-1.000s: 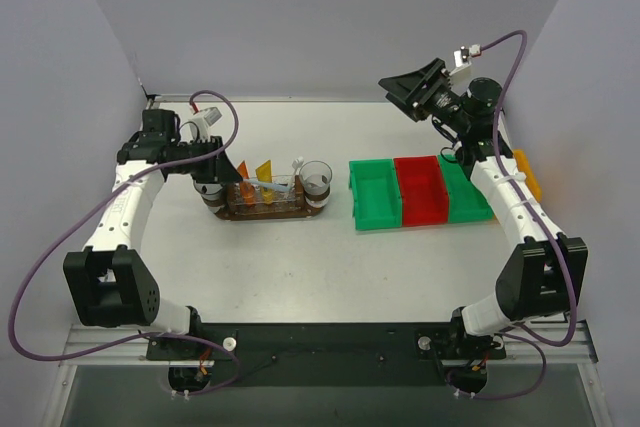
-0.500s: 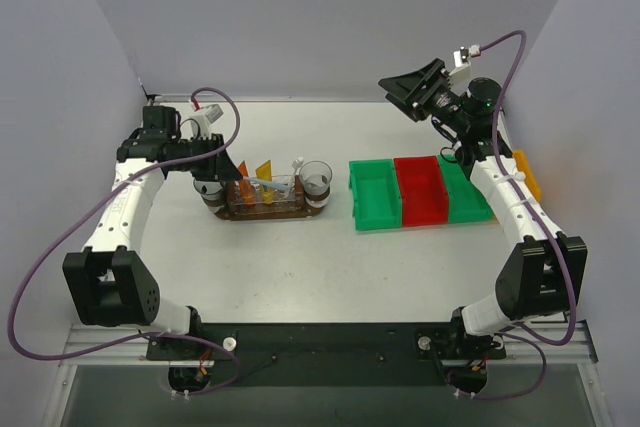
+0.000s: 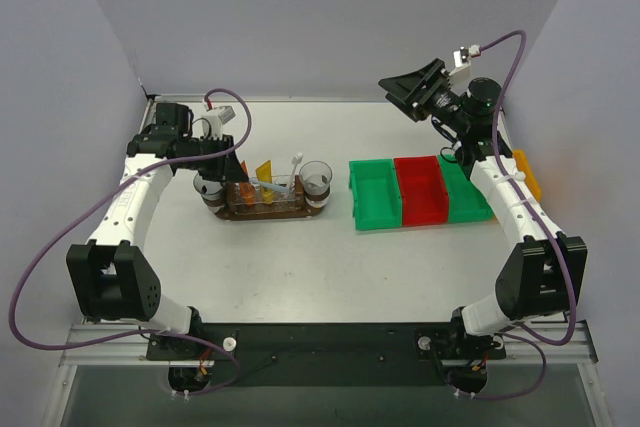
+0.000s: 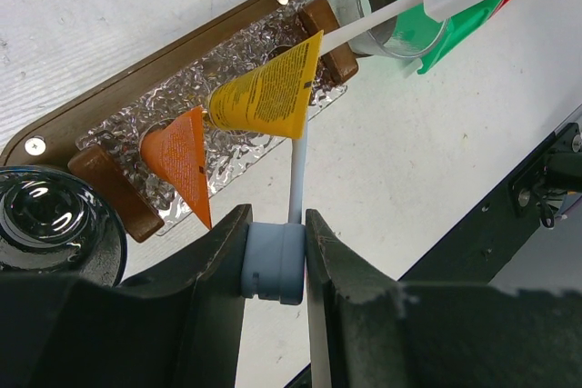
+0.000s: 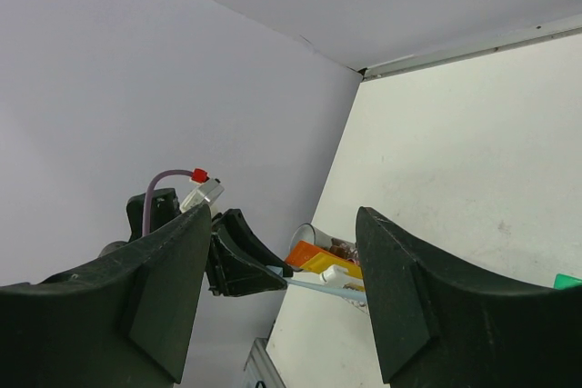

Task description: Prepare toiletry sets of a toothbrush and toothpaste on the tray

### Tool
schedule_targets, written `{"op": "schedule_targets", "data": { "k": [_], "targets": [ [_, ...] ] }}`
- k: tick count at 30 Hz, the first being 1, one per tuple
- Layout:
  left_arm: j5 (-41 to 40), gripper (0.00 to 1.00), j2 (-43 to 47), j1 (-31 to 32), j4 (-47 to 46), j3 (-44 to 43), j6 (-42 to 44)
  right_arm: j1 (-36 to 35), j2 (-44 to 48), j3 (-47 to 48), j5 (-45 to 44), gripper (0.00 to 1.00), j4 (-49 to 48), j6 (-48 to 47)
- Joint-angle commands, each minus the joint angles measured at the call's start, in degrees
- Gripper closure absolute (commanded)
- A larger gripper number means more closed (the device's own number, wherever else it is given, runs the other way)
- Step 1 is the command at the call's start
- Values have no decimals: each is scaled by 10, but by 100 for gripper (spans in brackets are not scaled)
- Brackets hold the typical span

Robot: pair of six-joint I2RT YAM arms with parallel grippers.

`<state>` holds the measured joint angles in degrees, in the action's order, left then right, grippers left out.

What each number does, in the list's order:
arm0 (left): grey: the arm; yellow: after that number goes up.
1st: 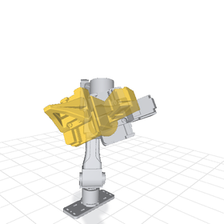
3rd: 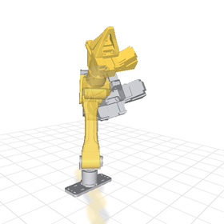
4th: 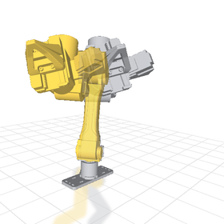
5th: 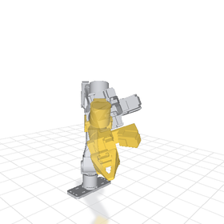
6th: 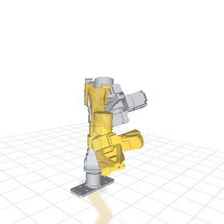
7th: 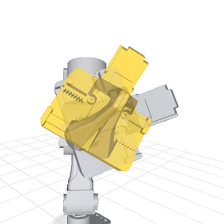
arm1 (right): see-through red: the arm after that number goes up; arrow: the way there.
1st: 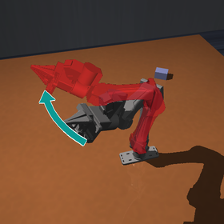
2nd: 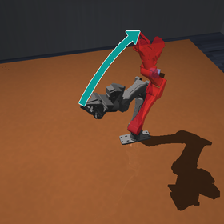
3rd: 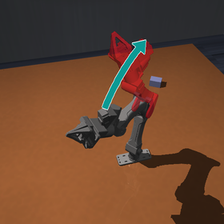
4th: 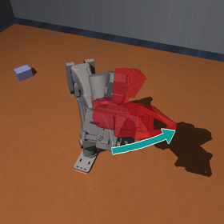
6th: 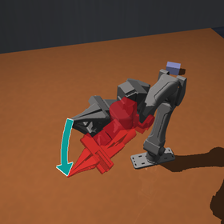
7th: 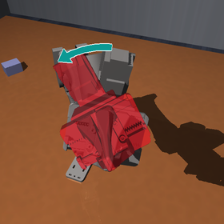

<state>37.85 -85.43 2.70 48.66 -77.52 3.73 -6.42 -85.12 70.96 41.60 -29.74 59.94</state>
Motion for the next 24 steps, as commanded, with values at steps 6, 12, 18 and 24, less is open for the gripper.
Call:
{"op": "schedule_targets", "data": {
  "k": [6,12,18,24],
  "targets": [
    [-1,100,-6,4,-4,-26,4,1,7,16,10,41,-41,-9],
    [3,100,-13,4,-7,-31,0,0,7,15,10,41,-40,-9],
    [-3,100,-28,11,1,-41,2,0,6,14,10,41,-41,-9],
    [-6,100,-47,13,16,-67,13,0,6,11,11,41,-39,-10]
  ]
}}
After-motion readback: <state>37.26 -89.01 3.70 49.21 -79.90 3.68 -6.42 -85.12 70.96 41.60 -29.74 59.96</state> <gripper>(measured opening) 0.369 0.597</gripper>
